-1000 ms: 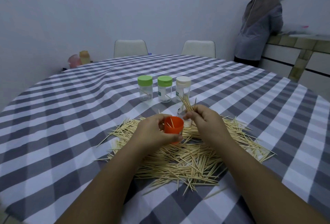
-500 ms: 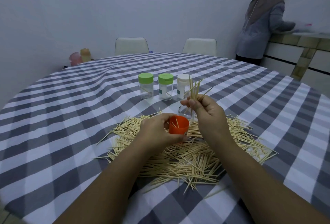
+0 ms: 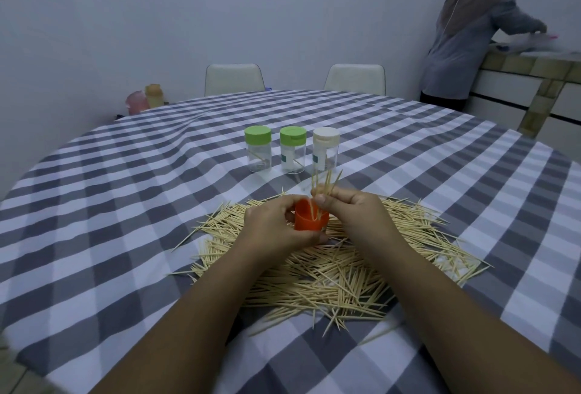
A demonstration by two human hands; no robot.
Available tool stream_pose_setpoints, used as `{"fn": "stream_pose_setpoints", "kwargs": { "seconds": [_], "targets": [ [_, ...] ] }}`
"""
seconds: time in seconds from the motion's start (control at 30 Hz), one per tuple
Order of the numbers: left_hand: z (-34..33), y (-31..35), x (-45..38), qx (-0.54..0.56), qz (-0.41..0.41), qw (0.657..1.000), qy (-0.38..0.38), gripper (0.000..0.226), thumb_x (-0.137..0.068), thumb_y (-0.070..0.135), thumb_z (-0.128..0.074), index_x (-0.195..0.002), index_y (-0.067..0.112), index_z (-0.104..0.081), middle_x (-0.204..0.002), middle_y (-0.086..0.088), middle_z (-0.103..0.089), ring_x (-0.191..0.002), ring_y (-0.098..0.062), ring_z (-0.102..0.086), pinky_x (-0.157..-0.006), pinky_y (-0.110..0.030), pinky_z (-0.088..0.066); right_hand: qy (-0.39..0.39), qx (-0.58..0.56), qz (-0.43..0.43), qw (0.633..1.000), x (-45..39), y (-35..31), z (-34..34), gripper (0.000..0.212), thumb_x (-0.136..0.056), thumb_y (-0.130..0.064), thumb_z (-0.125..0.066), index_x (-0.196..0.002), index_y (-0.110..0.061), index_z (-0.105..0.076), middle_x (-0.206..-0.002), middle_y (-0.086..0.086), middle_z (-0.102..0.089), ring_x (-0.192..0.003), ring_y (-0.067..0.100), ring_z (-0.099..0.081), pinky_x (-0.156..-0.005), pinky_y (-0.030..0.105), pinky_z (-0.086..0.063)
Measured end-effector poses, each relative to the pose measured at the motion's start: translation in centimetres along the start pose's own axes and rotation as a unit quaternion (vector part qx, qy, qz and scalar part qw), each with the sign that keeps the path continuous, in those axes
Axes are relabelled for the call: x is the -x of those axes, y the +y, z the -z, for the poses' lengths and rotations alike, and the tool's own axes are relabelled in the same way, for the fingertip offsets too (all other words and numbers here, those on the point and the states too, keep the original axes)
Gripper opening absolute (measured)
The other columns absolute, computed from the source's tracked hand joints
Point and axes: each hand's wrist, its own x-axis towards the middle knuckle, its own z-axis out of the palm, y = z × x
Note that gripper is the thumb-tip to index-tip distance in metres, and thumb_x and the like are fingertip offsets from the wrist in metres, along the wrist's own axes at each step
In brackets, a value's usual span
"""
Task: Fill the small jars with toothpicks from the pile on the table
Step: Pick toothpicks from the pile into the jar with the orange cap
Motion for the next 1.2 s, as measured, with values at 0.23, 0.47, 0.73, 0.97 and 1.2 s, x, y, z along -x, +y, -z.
{"fn": "stream_pose_setpoints", "kwargs": {
  "seconds": [0.23, 0.47, 0.73, 0.97, 1.2],
  "targets": [
    [0.1, 0.1, 0.0, -0.002, 0.012, 1.0, 0.0, 0.073, -0.057, 0.053, -0.084, -0.122, 0.035, -0.057, -0.102, 0.016, -0.062, -0.102, -0.005, -0.056, -0.103, -0.044, -0.039, -0.017, 0.114, 0.019, 0.993, -0.3, 0.0, 0.8, 0.031, -0.09, -0.022, -0.062, -0.12, -0.016, -0.065, -0.136, -0.001, -0.055, -0.123, 0.011, -0.049, -0.092, 0.02, -0.035],
    [0.3, 0.3, 0.3, 0.002, 0.021, 1.0, -0.012, 0.073, -0.057, 0.053, -0.083, -0.122, 0.039, -0.056, -0.104, 0.017, -0.062, -0.106, -0.007, -0.054, -0.104, -0.042, -0.039, -0.001, 0.229, 0.08, 0.97, -1.0, 0.6, 0.5, 0.042, -0.093, -0.045, -0.047, -0.107, -0.015, -0.072, -0.132, 0.0, -0.054, -0.126, 0.018, -0.042, -0.101, 0.043, -0.039],
    [0.2, 0.5, 0.3, -0.001, 0.023, 0.999, -0.024, 0.081, -0.062, 0.045, -0.083, -0.134, 0.031, -0.049, -0.118, 0.009, -0.059, -0.107, -0.006, -0.052, -0.106, -0.04, -0.038, 0.027, 0.197, 0.072, 0.977, -0.7, -0.3, 1.3, 0.058, -0.085, -0.061, -0.034, -0.117, -0.023, -0.064, -0.124, -0.003, -0.056, -0.124, 0.016, -0.041, -0.099, 0.037, -0.036],
    [0.1, -0.3, -0.2, -0.023, 0.03, 0.999, -0.007, 0.081, -0.064, 0.05, -0.081, -0.135, 0.034, -0.046, -0.124, 0.007, -0.057, -0.119, -0.015, -0.048, -0.104, -0.045, -0.039, -0.004, 0.514, 0.052, 0.856, -0.3, -0.5, 2.4, 0.027, -0.091, -0.022, -0.047, -0.104, -0.024, -0.07, -0.111, -0.001, -0.066, -0.105, 0.019, -0.054, -0.096, 0.039, -0.041],
    [0.1, -0.4, -0.2, -0.033, 0.026, 0.999, 0.012, 0.076, -0.068, 0.045, -0.08, -0.135, 0.033, -0.046, -0.121, 0.009, -0.056, -0.117, -0.016, -0.049, -0.105, -0.046, -0.037, -0.105, 0.595, 0.042, 0.796, 0.0, 0.2, 1.3, 0.058, -0.089, -0.034, -0.05, -0.144, -0.027, -0.034, -0.147, -0.002, -0.038, -0.132, 0.019, -0.028, -0.108, 0.041, -0.021]
  ]
}}
